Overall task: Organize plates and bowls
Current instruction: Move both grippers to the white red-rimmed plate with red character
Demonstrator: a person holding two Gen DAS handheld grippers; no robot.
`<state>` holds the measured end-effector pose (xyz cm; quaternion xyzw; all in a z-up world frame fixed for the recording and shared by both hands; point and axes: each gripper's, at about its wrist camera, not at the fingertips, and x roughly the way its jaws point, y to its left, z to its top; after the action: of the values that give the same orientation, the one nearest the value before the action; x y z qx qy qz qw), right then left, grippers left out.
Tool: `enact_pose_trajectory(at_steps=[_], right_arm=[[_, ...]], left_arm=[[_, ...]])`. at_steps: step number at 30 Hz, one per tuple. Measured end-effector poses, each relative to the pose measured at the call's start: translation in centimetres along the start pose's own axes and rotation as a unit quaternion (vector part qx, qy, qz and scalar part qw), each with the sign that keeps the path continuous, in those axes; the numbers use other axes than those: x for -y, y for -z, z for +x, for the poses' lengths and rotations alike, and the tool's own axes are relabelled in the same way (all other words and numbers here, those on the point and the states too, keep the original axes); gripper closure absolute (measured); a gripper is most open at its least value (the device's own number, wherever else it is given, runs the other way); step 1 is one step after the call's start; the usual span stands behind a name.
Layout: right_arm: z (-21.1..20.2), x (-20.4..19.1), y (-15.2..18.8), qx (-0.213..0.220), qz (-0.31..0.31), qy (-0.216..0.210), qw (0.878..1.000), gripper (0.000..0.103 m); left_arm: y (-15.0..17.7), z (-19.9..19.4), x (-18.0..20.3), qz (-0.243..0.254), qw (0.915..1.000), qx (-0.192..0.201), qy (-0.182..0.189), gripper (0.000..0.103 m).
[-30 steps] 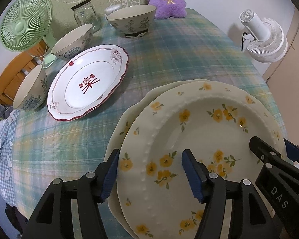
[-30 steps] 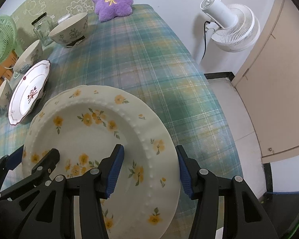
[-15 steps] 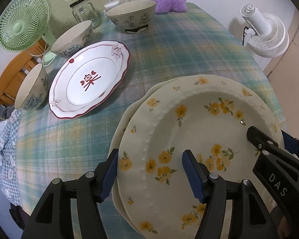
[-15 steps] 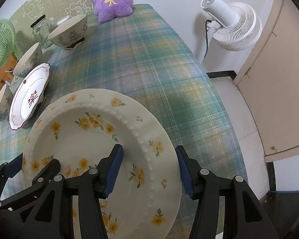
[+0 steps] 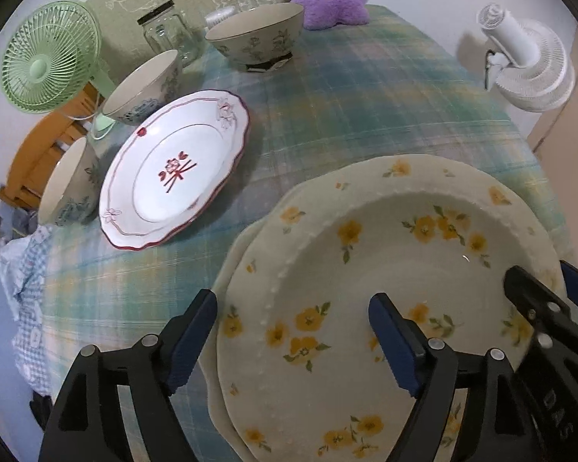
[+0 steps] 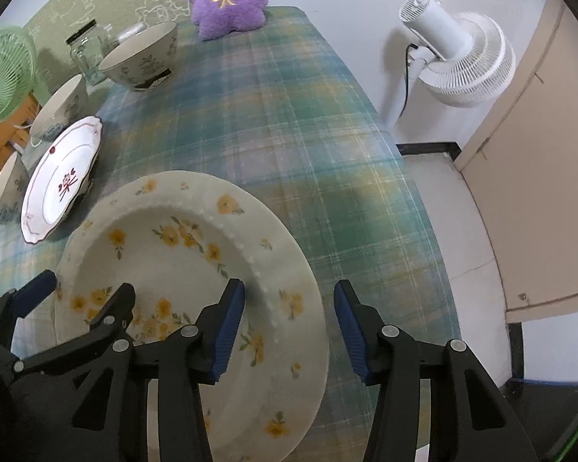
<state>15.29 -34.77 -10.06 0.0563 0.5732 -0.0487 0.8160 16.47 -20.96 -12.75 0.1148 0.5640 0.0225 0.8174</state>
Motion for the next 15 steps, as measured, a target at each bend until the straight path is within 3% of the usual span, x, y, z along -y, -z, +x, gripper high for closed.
enact_pose_trajectory(at_steps=[8, 15], right_arm=[[0.9, -1.2, -0.8, -0.024, -0.032, -0.027, 0.999, 0.049], [0.8, -1.8, -1.6, -0.041, -0.032, -0.015, 0.999, 0.046]], left_arm=[[-0.4, 0.3, -2.2, -0.054, 0.9979, -0.028, 0.020, 0.020], [-0.6, -1.2, -4.6, -0.086, 0.9956, -0.012, 0.034, 0.020]])
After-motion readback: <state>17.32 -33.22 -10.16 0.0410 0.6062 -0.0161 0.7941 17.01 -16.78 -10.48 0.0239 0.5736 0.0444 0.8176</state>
